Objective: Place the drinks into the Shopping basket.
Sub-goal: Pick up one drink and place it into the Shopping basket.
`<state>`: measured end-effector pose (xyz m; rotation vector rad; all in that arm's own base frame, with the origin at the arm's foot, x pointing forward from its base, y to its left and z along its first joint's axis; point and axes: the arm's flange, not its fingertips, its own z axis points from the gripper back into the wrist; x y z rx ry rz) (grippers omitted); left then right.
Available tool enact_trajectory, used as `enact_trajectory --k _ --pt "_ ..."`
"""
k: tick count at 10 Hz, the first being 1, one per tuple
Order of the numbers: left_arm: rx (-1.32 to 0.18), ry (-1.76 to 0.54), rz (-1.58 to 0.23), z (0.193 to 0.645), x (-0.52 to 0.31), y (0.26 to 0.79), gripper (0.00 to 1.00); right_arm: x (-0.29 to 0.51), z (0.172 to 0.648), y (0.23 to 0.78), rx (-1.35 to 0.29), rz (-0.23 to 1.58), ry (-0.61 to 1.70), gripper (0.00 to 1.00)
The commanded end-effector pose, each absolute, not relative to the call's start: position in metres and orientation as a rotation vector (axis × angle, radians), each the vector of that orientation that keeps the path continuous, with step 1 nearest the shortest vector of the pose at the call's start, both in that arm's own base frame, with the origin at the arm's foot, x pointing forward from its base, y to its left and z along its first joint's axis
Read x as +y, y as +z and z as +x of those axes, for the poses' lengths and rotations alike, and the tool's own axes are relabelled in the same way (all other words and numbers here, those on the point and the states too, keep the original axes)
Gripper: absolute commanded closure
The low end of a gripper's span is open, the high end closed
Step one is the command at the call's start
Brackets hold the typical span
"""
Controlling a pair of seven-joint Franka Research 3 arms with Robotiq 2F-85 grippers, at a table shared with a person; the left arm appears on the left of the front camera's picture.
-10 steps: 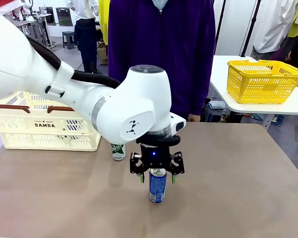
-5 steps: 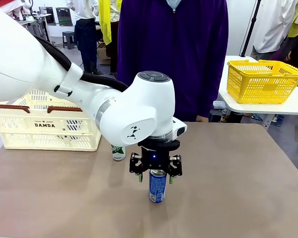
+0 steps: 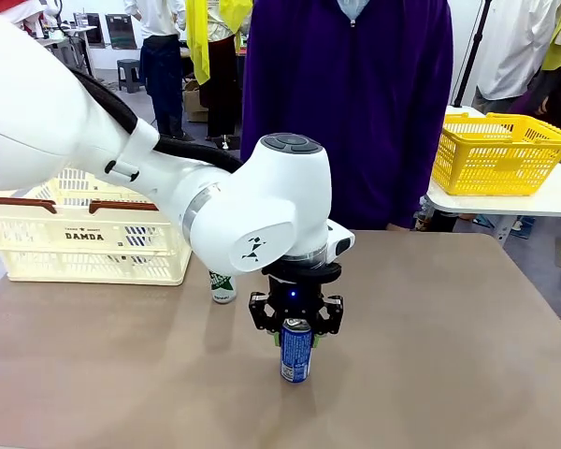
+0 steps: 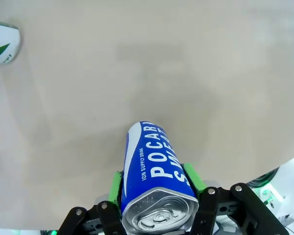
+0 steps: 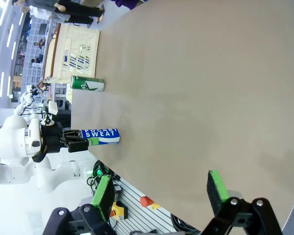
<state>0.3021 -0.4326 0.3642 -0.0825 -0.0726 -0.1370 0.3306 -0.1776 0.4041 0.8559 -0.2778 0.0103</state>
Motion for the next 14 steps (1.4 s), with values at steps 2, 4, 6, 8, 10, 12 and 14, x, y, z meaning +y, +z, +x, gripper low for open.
enact_trajectory --k 2,4,6,8,10,12,14 --pt "-0.106 -0.120 -0.071 0.303 -0.439 0.358 1.00 -0.178 0.329 0.406 -0.271 0.854 0.011 0.00" --pt "-0.121 -0.121 -0.073 0.299 -0.436 0.375 1.00 -0.178 0.329 0.406 -0.271 0.854 0.011 0.00" --pt "-0.160 -0.198 -0.115 0.282 -0.410 0.467 1.00 -0.178 0.329 0.406 -0.271 0.854 0.011 0.00" --pt "-0.186 -0.257 -0.140 0.245 -0.381 0.546 1.00 -0.178 0.329 0.406 -0.271 0.854 0.011 0.00" --pt "-0.247 -0.224 -0.119 0.200 -0.363 0.574 1.00 -0.178 0.329 0.406 -0.271 0.854 0.011 0.00" --pt "-0.236 -0.234 -0.126 0.209 -0.379 0.579 1.00 -0.178 0.329 0.406 -0.271 0.854 0.011 0.00" --pt "-0.236 -0.234 -0.126 0.209 -0.379 0.579 1.00 -0.178 0.329 0.406 -0.271 0.854 0.011 0.00"
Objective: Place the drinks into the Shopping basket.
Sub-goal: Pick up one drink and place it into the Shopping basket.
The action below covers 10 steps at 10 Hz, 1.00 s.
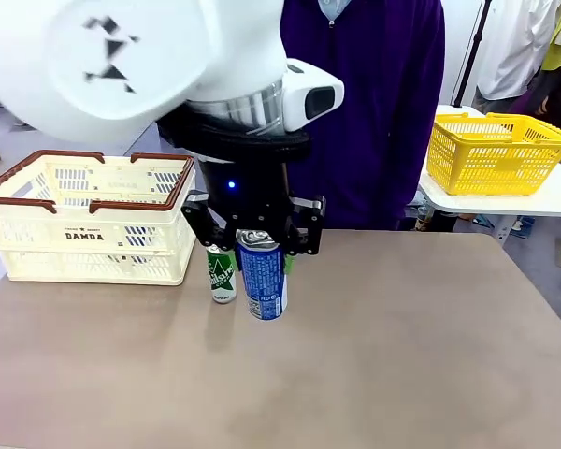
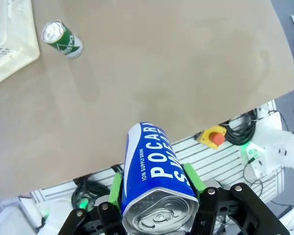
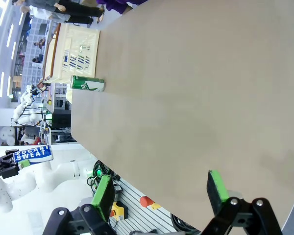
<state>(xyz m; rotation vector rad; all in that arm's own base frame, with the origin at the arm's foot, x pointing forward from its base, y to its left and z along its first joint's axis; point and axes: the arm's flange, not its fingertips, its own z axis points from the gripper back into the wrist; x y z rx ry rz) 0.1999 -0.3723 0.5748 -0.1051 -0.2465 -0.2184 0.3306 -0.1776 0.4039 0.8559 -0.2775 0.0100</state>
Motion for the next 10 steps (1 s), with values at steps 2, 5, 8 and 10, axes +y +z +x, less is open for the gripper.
enact_trajectory --k 2,5,8,10 --pt "-0.236 -0.234 -0.126 0.209 -0.379 0.579 1.00 -0.178 0.329 0.406 -0.271 0.854 0.011 0.00" --pt "-0.273 -0.011 -0.165 0.293 -0.331 0.601 1.00 -0.178 0.329 0.406 -0.271 0.854 0.011 0.00" --pt "-0.332 0.107 -0.159 0.420 -0.220 0.643 1.00 -0.178 0.329 0.406 -0.271 0.854 0.011 0.00" --pt "-0.373 0.227 -0.075 0.468 -0.158 0.643 1.00 -0.178 0.329 0.406 -0.271 0.854 0.011 0.00"
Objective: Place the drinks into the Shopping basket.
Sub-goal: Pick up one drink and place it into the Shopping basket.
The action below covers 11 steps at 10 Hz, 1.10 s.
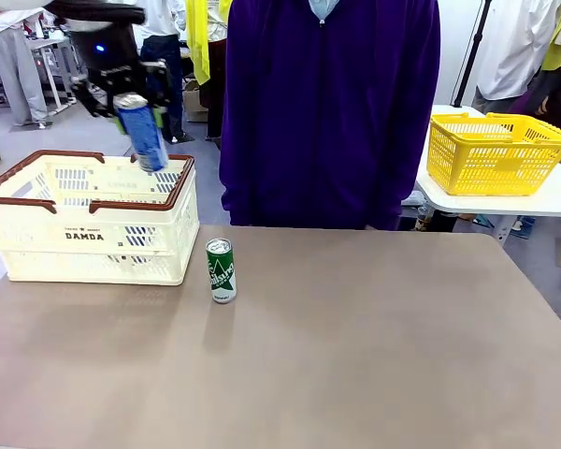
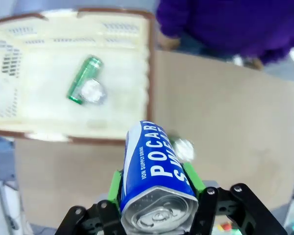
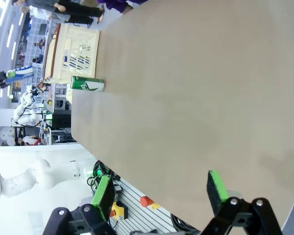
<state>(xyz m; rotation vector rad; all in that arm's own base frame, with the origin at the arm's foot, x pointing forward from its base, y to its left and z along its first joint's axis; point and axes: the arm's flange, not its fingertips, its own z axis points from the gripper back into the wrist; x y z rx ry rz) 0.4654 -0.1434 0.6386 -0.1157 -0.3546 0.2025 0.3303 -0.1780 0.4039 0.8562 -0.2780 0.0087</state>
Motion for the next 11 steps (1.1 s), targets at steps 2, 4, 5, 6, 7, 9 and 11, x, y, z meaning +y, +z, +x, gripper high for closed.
enact_trajectory --k 2,4,5,6,7,9,11 --pt "-0.333 0.343 -0.084 0.488 -0.127 0.625 1.00 -0.178 0.329 0.406 -0.271 0.854 0.011 0.00" --pt "-0.337 0.286 -0.086 0.493 -0.114 0.624 1.00 -0.178 0.329 0.406 -0.271 0.854 0.011 0.00" --pt "-0.337 0.286 -0.086 0.493 -0.114 0.624 1.00 -0.178 0.329 0.406 -0.271 0.854 0.011 0.00" --pt "-0.337 0.286 -0.086 0.493 -0.114 0.624 1.00 -0.178 0.329 0.406 -0.271 0.854 0.011 0.00" --pt "-0.305 0.317 -0.101 0.496 -0.117 0.615 1.00 -0.178 0.329 0.406 -0.271 0.854 0.011 0.00" --pt "-0.334 0.118 -0.119 0.533 -0.119 0.595 1.00 -0.178 0.329 0.406 -0.271 0.854 0.011 0.00" --pt "-0.281 0.098 -0.129 0.558 -0.115 0.566 1.00 -0.178 0.329 0.406 -0.271 0.854 0.011 0.00"
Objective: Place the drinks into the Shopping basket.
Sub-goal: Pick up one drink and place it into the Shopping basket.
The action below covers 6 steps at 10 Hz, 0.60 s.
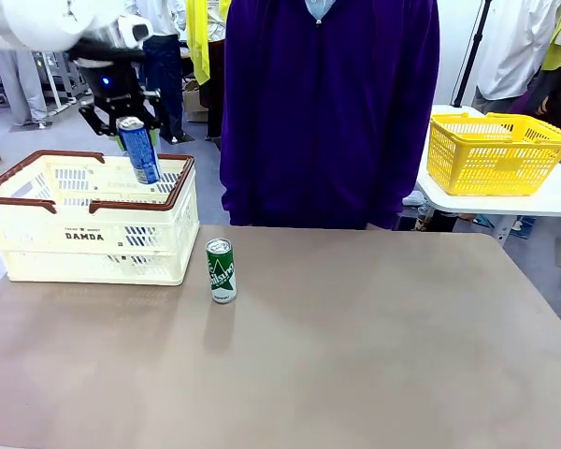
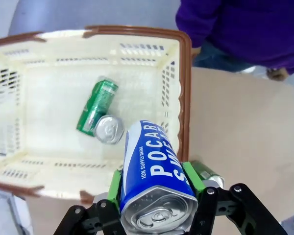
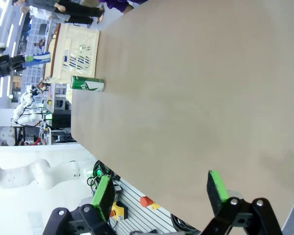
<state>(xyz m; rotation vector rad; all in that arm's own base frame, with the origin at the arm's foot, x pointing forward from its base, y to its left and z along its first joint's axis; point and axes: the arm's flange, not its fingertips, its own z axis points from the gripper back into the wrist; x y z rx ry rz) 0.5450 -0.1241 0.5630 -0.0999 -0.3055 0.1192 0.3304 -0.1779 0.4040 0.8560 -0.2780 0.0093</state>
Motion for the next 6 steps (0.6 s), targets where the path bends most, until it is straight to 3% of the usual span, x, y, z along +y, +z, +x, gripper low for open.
enact_trajectory --k 1,6 --pt "-0.227 0.101 -0.137 0.568 -0.115 0.547 1.00 -0.178 0.329 0.406 -0.271 0.854 0.011 0.00" --pt "-0.153 0.056 -0.142 0.594 -0.122 0.477 1.00 -0.178 0.329 0.406 -0.271 0.854 0.011 0.00"
